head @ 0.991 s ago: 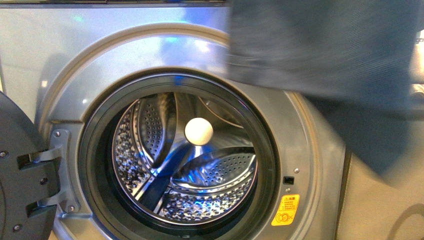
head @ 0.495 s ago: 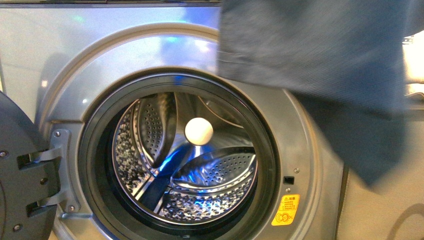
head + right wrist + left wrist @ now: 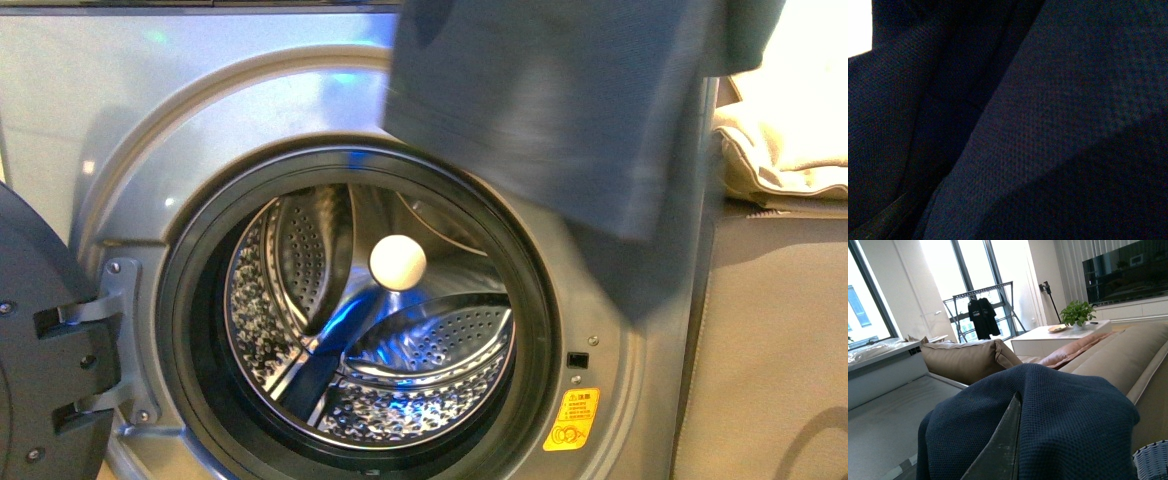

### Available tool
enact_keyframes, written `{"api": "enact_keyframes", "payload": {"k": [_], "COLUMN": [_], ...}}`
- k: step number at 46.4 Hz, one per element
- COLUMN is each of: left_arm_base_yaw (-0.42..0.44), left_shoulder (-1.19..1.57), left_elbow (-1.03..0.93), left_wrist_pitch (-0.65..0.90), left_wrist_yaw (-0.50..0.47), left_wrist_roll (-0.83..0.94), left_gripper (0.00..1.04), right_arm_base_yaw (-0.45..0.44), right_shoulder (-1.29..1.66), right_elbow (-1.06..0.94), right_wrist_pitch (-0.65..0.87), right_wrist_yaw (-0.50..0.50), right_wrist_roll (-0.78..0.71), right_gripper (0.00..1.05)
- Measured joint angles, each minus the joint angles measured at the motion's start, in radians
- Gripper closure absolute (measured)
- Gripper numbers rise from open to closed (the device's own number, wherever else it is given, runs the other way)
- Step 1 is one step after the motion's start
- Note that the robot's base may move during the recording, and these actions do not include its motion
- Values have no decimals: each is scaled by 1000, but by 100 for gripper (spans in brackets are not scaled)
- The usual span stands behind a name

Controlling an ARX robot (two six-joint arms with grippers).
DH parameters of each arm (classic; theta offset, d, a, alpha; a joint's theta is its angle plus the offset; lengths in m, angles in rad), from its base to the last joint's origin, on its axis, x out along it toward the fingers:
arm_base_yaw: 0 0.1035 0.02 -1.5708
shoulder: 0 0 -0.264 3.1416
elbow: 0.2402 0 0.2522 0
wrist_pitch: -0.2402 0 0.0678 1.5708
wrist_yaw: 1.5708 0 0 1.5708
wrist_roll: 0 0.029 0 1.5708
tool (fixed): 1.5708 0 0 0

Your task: Collect clothes from washing machine

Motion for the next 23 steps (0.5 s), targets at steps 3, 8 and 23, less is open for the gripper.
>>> {"api": "enact_keyframes", "payload": {"k": [3,8,23], "left_arm_base_yaw": [0,0,0], "left_shoulder": [0,0,0], "left_elbow": [0,0,0], "left_wrist_pitch": [0,0,0], "left_wrist_yaw": [0,1,5], "left_wrist_roll": [0,0,-2], "left_gripper": [95,95,77], "right_arm_base_yaw": [10,18,-57], "right_shoulder": [9,17,-13], "right_elbow": [8,12,-54], "right_wrist_pitch": [9,50,154], "right_wrist_yaw": [16,69,117], "right_wrist_roll": [1,29,126], "right_gripper": [8,15,69]}}
